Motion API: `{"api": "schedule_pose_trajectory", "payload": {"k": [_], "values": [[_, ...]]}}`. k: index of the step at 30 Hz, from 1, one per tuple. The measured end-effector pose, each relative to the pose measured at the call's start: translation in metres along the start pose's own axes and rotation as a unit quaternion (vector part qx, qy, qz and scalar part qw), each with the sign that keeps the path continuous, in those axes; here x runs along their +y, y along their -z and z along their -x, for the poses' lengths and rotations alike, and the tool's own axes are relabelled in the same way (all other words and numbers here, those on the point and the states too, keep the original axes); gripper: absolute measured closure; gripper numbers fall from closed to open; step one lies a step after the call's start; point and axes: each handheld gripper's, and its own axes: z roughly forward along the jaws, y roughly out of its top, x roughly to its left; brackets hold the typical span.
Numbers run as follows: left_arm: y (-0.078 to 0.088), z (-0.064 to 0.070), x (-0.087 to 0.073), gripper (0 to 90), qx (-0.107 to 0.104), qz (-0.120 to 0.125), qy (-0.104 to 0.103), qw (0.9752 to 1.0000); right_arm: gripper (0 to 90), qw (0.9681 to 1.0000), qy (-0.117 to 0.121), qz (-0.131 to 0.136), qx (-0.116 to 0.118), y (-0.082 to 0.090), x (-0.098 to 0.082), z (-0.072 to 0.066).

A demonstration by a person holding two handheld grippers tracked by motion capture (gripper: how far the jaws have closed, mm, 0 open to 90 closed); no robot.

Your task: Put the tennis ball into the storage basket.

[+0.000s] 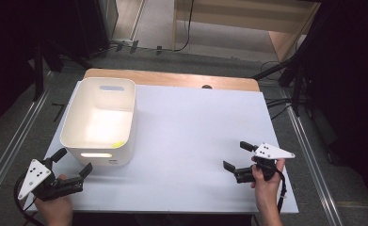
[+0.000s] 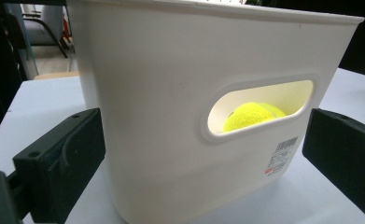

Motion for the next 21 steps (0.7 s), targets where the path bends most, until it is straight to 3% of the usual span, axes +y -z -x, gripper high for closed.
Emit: {"api": "schedule_pose_trajectory", "payload": {"k": [13, 21], "values": [[0.001, -0.001, 0.0, 0.0, -0.001, 0.004, 0.003, 1.0, 0.0, 0.9986, -0.029, 0.028, -0.033, 0.023, -0.032, 0.016], [0.001, -0.002, 0.0, 0.0, -0.002, 0.006, 0.007, 1.0, 0.0, 0.9972, -0.028, 0.032, -0.061, 0.036, -0.045, 0.02]]}}
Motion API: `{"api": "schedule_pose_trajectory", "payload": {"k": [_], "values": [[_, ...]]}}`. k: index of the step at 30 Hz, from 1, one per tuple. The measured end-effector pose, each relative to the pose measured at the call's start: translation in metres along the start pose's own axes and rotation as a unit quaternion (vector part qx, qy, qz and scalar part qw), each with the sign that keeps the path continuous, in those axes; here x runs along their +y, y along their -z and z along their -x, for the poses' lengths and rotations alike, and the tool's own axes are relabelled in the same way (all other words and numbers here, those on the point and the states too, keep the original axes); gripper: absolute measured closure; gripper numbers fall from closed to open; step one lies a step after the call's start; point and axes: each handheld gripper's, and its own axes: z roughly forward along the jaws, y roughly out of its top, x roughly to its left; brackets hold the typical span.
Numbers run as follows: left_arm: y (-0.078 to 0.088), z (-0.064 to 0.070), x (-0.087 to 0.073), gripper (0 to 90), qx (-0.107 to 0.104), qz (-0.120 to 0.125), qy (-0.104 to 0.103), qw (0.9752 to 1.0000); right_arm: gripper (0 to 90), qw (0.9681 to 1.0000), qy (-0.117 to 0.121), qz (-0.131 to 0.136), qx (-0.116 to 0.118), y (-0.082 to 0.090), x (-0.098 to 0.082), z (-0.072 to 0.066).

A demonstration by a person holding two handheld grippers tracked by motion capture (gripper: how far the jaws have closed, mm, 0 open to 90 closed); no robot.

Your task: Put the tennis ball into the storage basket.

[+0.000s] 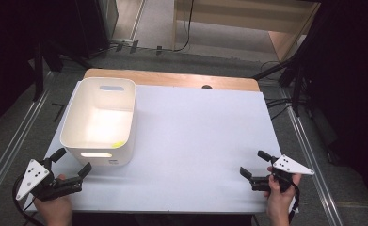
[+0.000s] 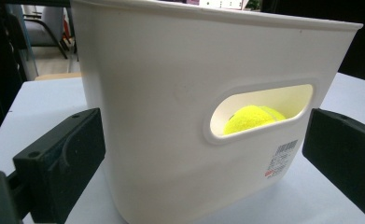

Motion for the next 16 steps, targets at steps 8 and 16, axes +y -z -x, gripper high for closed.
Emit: {"api": "schedule_pose_trajectory", "payload": {"k": [8, 16], "values": [[0.001, 0.0, 0.0, 0.0, 0.003, 0.003, 0.004, 1.0, 0.0, 0.9996, -0.009, 0.011, -0.026, 0.014, -0.013, 0.012], [0.001, 0.001, 0.0, 0.0, 0.004, 0.003, 0.0, 1.0, 0.0, 0.9993, -0.018, 0.012, -0.031, 0.013, -0.018, 0.016]]}}
